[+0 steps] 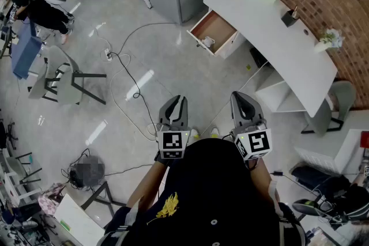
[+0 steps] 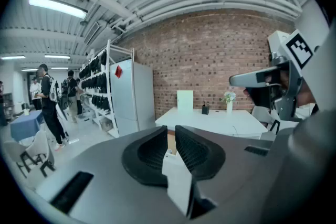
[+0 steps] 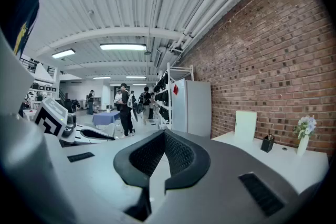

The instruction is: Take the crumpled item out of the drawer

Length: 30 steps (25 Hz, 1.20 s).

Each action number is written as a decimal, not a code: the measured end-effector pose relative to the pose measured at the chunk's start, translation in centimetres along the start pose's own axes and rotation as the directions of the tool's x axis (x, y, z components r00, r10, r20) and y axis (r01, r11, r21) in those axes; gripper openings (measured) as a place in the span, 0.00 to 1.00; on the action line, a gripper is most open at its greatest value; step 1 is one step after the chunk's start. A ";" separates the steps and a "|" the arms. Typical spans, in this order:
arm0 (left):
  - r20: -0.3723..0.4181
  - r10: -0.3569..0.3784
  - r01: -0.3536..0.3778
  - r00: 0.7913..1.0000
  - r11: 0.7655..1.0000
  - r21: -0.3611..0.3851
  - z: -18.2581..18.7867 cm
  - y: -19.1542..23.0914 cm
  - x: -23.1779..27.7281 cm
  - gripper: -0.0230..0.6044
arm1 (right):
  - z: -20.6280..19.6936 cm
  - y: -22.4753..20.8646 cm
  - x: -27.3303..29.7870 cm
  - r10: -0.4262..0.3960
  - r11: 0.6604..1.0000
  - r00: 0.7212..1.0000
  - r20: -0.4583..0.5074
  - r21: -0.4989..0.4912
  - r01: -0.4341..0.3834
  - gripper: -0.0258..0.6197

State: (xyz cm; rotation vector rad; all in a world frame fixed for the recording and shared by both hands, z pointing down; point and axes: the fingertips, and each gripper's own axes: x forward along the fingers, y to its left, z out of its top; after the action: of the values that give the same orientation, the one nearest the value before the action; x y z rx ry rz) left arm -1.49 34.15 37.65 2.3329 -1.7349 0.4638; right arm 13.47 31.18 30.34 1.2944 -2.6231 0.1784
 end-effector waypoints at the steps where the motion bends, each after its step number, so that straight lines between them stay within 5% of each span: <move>1: 0.008 -0.006 0.006 1.000 1.000 0.003 0.1 -0.1 0.9 0.13 | 0.0 -0.4 0.6 0.003 1.000 1.000 0.009 -0.014 -0.003 0.08; 15: 0.014 -0.106 0.105 0.994 0.993 0.053 -2.2 -0.3 2.3 0.13 | -4.3 -0.3 0.0 -0.082 0.997 0.995 -0.062 -0.017 0.081 0.08; 23: 0.035 -0.089 0.088 0.995 0.996 0.024 -2.4 2.5 1.7 0.13 | -4.6 2.0 1.9 -0.042 0.999 0.995 -0.094 -0.029 0.040 0.09; 24: 0.031 -0.087 0.086 0.996 0.996 0.021 -2.6 2.7 1.8 0.13 | -4.4 1.9 2.2 -0.044 0.999 0.995 -0.086 -0.025 0.042 0.12; 26: 0.022 -0.087 0.087 0.996 0.996 0.017 -2.8 2.9 2.2 0.13 | -4.0 1.6 3.0 -0.031 0.999 0.996 -0.079 -0.017 0.030 0.43; 30: 0.007 -0.072 0.072 0.997 0.997 0.012 -2.7 4.1 3.4 0.13 | -4.4 0.1 5.0 -0.037 0.999 0.995 -0.096 -0.005 0.036 0.56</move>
State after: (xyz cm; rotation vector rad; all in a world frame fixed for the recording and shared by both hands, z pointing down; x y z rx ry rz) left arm -4.90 30.79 41.25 2.3988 -1.6498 0.4554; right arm 11.01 28.27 35.77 1.2981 -2.5165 0.2254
